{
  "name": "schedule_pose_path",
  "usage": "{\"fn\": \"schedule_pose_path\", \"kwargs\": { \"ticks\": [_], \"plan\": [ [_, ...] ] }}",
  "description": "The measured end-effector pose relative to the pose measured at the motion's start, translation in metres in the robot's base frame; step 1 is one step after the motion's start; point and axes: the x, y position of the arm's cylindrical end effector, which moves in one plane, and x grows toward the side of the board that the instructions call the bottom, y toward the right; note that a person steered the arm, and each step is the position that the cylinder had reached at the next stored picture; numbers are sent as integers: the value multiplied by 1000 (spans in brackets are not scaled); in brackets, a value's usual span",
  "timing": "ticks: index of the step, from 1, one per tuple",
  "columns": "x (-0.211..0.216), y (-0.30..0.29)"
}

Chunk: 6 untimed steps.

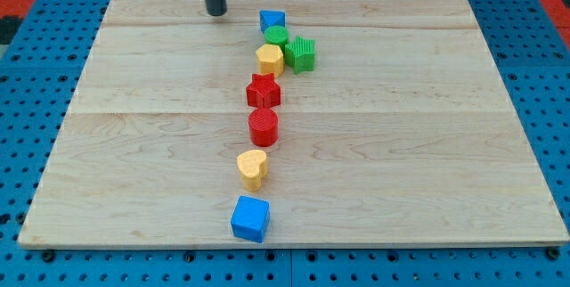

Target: Seperate the green star and blue triangle

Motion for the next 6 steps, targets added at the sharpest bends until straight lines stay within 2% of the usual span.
{"fn": "schedule_pose_path", "kwargs": {
  "ticks": [1,2,6],
  "plan": [
    [11,19],
    [-7,33],
    [89,165]
  ]
}}
